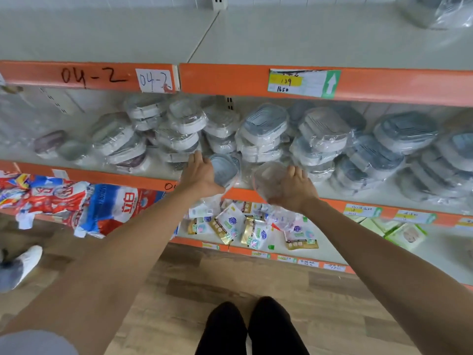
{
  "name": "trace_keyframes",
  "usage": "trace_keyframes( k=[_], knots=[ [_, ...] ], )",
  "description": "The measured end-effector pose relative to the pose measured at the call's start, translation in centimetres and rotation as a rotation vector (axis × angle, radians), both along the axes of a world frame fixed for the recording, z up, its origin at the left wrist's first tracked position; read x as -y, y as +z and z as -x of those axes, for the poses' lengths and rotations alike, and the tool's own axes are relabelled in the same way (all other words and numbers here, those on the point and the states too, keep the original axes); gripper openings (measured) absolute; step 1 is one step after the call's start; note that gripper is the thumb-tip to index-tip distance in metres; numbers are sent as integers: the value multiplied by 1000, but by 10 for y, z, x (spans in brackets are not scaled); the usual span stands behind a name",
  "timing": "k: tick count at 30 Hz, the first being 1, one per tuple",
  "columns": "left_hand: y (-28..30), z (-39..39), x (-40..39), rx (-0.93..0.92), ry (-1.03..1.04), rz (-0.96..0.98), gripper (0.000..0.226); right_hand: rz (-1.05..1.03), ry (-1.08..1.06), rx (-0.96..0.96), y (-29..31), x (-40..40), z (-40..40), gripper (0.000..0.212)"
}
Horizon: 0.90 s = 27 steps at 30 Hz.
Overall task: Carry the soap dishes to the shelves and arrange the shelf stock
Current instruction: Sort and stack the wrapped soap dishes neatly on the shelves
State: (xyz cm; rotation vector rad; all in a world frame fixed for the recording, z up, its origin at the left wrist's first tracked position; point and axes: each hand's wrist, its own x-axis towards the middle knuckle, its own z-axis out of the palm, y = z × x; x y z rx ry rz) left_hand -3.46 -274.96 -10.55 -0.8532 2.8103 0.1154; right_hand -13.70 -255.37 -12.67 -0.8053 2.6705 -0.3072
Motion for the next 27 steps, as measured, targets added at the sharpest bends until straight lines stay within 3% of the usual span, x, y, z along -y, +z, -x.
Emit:
trace_keyframes(
  k=[10, 20, 27],
  knots=[
    [-34, 44, 41, -78, -84, 16, 89, -30, 12, -88, -33, 32, 39, 106],
    [-49, 46, 45, -93, -231, 121, 59, -105, 177, -331, -33, 28, 36, 79],
    [-39, 38, 38, -85, -277, 141, 58, -159, 142, -246, -22, 28, 32, 84]
  ],
)
